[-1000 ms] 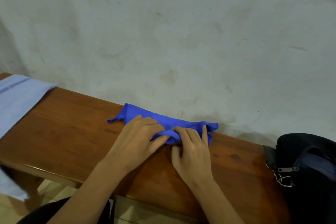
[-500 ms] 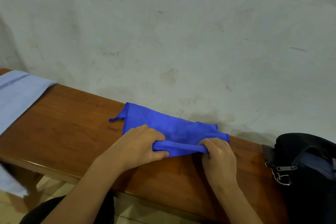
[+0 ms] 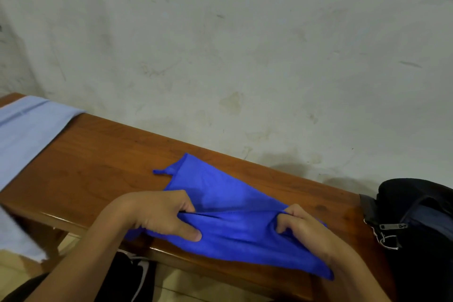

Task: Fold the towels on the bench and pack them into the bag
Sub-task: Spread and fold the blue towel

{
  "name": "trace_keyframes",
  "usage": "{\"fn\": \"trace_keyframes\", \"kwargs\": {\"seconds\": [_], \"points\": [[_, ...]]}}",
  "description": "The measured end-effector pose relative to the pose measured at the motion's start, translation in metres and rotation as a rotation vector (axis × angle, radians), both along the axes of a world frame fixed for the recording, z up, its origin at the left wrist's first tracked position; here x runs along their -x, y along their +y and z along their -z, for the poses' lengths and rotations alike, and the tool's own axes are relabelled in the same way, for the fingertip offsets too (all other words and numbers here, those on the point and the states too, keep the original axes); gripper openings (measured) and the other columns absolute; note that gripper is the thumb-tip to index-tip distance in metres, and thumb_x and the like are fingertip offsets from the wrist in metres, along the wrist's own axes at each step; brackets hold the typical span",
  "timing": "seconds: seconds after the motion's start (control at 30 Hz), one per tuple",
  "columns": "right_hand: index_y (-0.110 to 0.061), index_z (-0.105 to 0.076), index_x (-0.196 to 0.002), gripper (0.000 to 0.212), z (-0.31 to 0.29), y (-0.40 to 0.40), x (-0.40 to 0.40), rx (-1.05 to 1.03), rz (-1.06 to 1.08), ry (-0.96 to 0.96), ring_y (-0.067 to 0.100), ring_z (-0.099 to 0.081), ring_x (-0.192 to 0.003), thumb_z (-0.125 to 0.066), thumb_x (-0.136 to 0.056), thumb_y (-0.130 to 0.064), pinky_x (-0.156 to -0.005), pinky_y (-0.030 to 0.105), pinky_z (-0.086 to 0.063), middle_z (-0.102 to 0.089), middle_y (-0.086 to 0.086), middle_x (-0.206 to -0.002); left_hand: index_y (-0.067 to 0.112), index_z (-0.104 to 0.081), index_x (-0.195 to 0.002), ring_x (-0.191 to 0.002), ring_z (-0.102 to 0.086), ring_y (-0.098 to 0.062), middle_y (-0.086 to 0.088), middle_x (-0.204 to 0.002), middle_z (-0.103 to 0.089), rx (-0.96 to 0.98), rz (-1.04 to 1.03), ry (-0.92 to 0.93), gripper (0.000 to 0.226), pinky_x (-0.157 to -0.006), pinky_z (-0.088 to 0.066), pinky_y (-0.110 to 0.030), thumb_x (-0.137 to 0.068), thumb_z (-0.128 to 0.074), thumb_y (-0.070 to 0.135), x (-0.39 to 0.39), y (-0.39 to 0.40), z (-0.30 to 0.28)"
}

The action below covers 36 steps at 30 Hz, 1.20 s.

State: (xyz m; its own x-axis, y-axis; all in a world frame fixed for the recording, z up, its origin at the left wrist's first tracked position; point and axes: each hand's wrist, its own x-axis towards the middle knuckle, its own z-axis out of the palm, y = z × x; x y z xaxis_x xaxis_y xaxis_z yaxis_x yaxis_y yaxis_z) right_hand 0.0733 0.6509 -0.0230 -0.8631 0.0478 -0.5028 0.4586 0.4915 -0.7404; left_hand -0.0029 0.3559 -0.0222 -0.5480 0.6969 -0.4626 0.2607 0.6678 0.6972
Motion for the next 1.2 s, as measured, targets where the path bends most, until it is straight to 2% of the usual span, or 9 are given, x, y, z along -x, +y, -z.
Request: {"fn": "trace_keyframes", "kwargs": {"seconds": [0.1, 0.27, 0.37, 0.53, 0.63, 0.83, 1.0, 1.13, 1.2], "points": [[-0.017, -0.043, -0.062, 0.027, 0.000, -0.007, 0.013, -0.137, 0.037, 0.318, 0.010, -0.038, -0.055, -0.051, -0.087, -0.021, -0.054, 0.029, -0.031, -0.045, -0.005, -0.062, 0.006, -0.054, -0.066, -0.054, -0.039, -0.012, 0.002, -0.058, -0.043, -0.070, -0.137, 0.181, 0.041, -0.054, -0.030, -0.027, -0.091, -0.068, 0.034, 0.008, -0.005, 0.003], [-0.022, -0.050, -0.076, 0.024, 0.002, -0.022, 0.034, -0.621, 0.211, 0.693, 0.009, -0.052, -0.058, -0.046, -0.100, -0.020, -0.051, 0.023, -0.038, -0.053, -0.007, -0.063, 0.030, -0.060, -0.080, -0.071, -0.057, -0.012, 0.011, -0.075, -0.059, 0.076, -0.536, 0.750, 0.017, -0.059, -0.040, -0.027, -0.097, -0.057, 0.031, 0.026, 0.004, -0.006], [-0.019, -0.042, -0.065, 0.037, 0.005, -0.025, 0.038, -0.610, 0.223, 0.510, 0.020, -0.049, -0.057, -0.042, -0.100, -0.026, -0.053, 0.033, -0.035, -0.050, -0.001, -0.061, 0.016, -0.053, -0.073, -0.057, -0.059, -0.022, -0.001, -0.059, -0.057, 0.000, -0.629, 0.498, 0.033, -0.050, -0.038, -0.028, -0.103, -0.045, 0.030, 0.031, 0.005, -0.004], [-0.013, -0.046, -0.067, 0.044, 0.000, -0.019, 0.031, -0.128, 0.177, 0.125, 0.013, -0.046, -0.052, -0.038, -0.105, -0.035, -0.053, 0.027, -0.036, -0.047, 0.001, -0.057, 0.016, -0.050, -0.117, -0.036, -0.053, -0.018, -0.011, -0.053, -0.062, -0.028, -0.512, -0.174, 0.033, -0.037, -0.042, -0.024, -0.107, -0.027, 0.039, 0.013, 0.007, -0.019], [-0.003, -0.070, -0.089, 0.053, -0.007, -0.010, 0.026, -0.008, 0.188, 0.024, 0.020, -0.060, -0.069, -0.040, -0.104, -0.045, -0.064, 0.030, -0.045, -0.063, 0.008, -0.077, 0.016, -0.055, -0.115, -0.053, -0.067, -0.025, -0.018, -0.070, -0.071, -0.194, -0.547, -0.311, 0.033, -0.041, -0.048, -0.025, -0.108, -0.030, 0.036, 0.008, 0.004, -0.024], [-0.002, -0.071, -0.114, 0.062, -0.015, 0.000, 0.029, 0.378, 0.122, -0.037, 0.029, -0.064, -0.099, -0.073, -0.081, -0.054, -0.089, 0.037, -0.051, -0.067, 0.022, -0.121, 0.014, -0.066, -0.112, -0.087, -0.073, -0.033, -0.013, -0.101, -0.075, -0.674, -0.811, -0.441, 0.031, -0.064, -0.061, -0.032, -0.105, -0.040, 0.028, 0.015, 0.021, -0.033], [-0.010, -0.069, -0.120, 0.050, -0.025, -0.001, 0.025, 0.414, -0.312, -0.088, 0.027, -0.066, -0.115, -0.085, -0.073, -0.006, -0.095, 0.036, -0.054, -0.069, 0.011, -0.123, 0.007, -0.066, -0.096, -0.095, -0.071, -0.024, -0.015, -0.103, -0.070, -1.003, -0.957, -0.330, 0.030, -0.068, -0.061, -0.033, -0.106, -0.039, 0.019, 0.030, 0.045, -0.039], [-0.003, -0.072, -0.098, 0.033, -0.009, -0.006, 0.026, 0.125, -0.084, -0.042, 0.031, -0.065, -0.064, -0.081, -0.070, -0.017, -0.051, 0.036, -0.045, -0.071, 0.015, -0.082, 0.005, -0.064, -0.095, -0.091, -0.070, -0.026, -0.018, -0.101, -0.066, -1.020, -0.924, -0.297, 0.030, -0.066, -0.060, -0.031, -0.106, -0.040, 0.020, 0.035, 0.061, -0.040], [0.003, -0.066, -0.094, 0.018, -0.009, -0.007, 0.030, 0.176, 0.164, 0.112, 0.018, -0.052, -0.037, -0.070, -0.085, -0.012, -0.034, 0.022, -0.031, -0.062, 0.015, -0.058, 0.006, -0.064, -0.097, -0.091, -0.071, -0.026, -0.018, -0.102, -0.068, -1.036, -0.932, -0.277, 0.028, -0.069, -0.061, -0.034, -0.106, -0.041, 0.017, 0.036, 0.068, -0.039]]}}
